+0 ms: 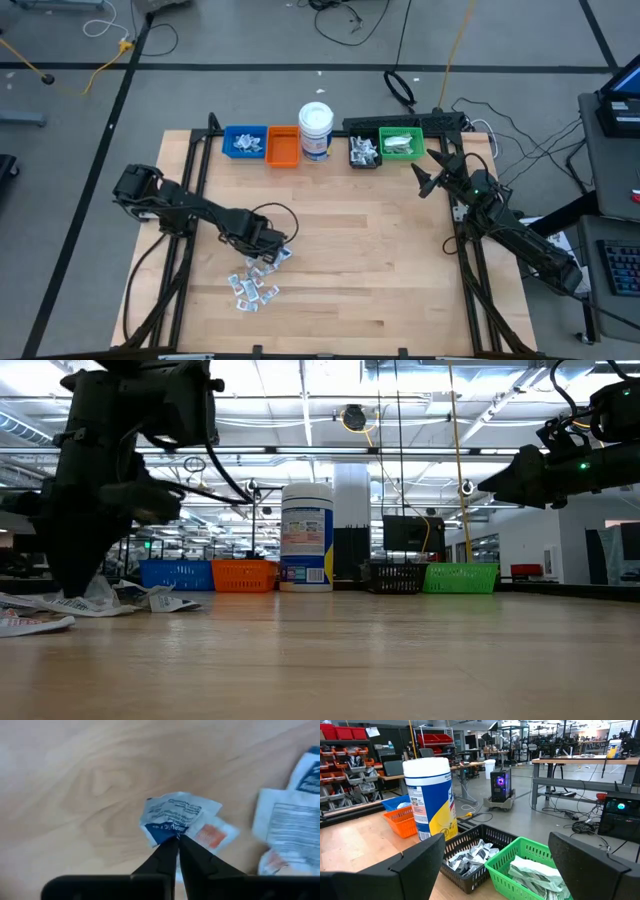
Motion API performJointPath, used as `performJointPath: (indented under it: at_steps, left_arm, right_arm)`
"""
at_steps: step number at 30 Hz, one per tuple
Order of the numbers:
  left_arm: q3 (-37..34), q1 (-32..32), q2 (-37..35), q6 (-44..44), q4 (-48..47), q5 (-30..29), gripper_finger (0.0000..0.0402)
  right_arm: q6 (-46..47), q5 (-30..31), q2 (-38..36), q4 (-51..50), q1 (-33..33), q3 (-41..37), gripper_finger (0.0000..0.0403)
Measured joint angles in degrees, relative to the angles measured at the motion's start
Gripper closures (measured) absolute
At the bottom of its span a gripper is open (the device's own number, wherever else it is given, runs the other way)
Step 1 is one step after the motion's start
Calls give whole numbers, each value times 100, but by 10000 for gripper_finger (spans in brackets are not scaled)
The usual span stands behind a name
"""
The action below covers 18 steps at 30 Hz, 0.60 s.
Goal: Pick & Place First Aid Supplies
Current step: Put the alcohol pad into the blue bin
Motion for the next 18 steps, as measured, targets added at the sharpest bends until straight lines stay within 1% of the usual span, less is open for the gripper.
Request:
performJointPath:
  at_steps: [4, 7, 9, 13, 16, 18]
  left_arm:
    - [362, -2, -19, 44, -586, -34, 385]
    - [597, -42, -195, 41, -762, -160, 397]
    - [744, -58, -282, -13, -878, -231, 395]
    - [936, -124, -524, -149, -886, -225, 387]
    - [1001, -156, -745, -219, -890, -226, 397]
    - [1016, -153, -887, -250, -901, -222, 396]
  right_arm:
    - [0, -1, 0, 0, 0, 0, 50]
    - [0, -2, 1, 0, 1, 1, 50]
    - [0, -2, 1, 0, -2, 2, 50]
    - [0, 0, -2, 0, 1, 0, 50]
    - [0, 0, 0, 0, 0, 1, 50]
    - [0, -2, -1, 0, 0, 2, 50]
